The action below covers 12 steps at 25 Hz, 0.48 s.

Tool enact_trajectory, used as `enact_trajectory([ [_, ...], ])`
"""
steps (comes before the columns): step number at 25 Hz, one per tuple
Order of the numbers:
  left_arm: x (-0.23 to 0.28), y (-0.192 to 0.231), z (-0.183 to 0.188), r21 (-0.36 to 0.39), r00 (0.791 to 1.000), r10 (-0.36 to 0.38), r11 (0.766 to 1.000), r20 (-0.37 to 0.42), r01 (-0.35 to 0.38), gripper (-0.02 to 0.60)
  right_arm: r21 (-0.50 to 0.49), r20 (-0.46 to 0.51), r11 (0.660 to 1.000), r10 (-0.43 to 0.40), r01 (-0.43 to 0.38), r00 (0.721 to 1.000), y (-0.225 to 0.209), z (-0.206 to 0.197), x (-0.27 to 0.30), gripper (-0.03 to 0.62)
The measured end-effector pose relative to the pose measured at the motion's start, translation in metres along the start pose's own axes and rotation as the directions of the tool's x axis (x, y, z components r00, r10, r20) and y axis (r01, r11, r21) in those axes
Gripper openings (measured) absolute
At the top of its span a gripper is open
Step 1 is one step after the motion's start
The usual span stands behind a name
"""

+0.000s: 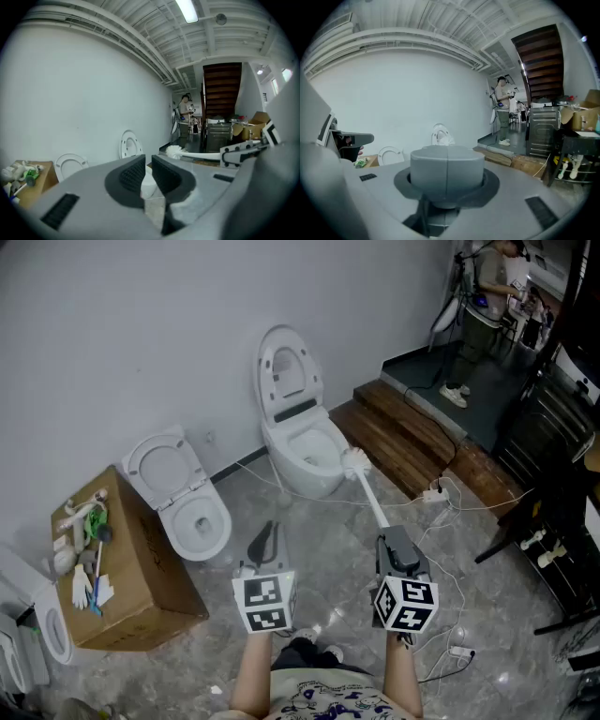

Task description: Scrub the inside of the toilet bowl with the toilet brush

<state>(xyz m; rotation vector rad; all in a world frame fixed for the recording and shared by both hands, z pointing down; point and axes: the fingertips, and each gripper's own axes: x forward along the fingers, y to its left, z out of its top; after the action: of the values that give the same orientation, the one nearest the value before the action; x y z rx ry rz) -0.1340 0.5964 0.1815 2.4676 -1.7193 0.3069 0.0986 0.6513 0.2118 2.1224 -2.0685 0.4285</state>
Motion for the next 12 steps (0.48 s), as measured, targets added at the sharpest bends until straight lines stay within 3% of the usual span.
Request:
enact_trajectory([
  [12,0.0087,0.0041,0.0053,0.005,1.0,0.002,1.0,0.008,-0.002,0.043,-0.005,-0.01,1.0,-0.001,0.001,1.0,0.0018,0.0,0.0096,0.16],
])
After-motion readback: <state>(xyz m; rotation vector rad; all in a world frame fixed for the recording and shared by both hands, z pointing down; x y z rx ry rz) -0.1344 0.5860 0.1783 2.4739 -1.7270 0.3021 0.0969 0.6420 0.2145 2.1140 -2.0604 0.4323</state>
